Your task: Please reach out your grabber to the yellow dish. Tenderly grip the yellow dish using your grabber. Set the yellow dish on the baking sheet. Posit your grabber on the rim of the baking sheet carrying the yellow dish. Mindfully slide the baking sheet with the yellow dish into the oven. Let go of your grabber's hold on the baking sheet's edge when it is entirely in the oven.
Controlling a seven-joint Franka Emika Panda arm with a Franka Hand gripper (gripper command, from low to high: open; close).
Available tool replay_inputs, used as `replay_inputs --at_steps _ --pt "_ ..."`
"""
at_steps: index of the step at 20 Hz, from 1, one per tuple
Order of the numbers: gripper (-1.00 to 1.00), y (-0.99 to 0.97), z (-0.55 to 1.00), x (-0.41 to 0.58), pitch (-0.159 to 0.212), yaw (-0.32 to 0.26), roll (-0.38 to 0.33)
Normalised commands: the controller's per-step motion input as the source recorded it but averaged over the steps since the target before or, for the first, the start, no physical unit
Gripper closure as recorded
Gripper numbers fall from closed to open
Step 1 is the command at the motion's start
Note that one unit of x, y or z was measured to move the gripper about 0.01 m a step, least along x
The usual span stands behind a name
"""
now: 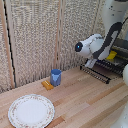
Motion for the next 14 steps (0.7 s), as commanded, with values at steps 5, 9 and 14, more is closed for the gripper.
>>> replay_inputs --at_steps 5,9,14 --pt "1.00 -0.79 -0.01 0.085 -0.003 0.001 0.083" --pt "1.00 -0.85 0.19 0.076 -0.006 0.044 0.126" --pt "1.00 -0.79 0.38 0.118 -0.022 0.060 0.135"
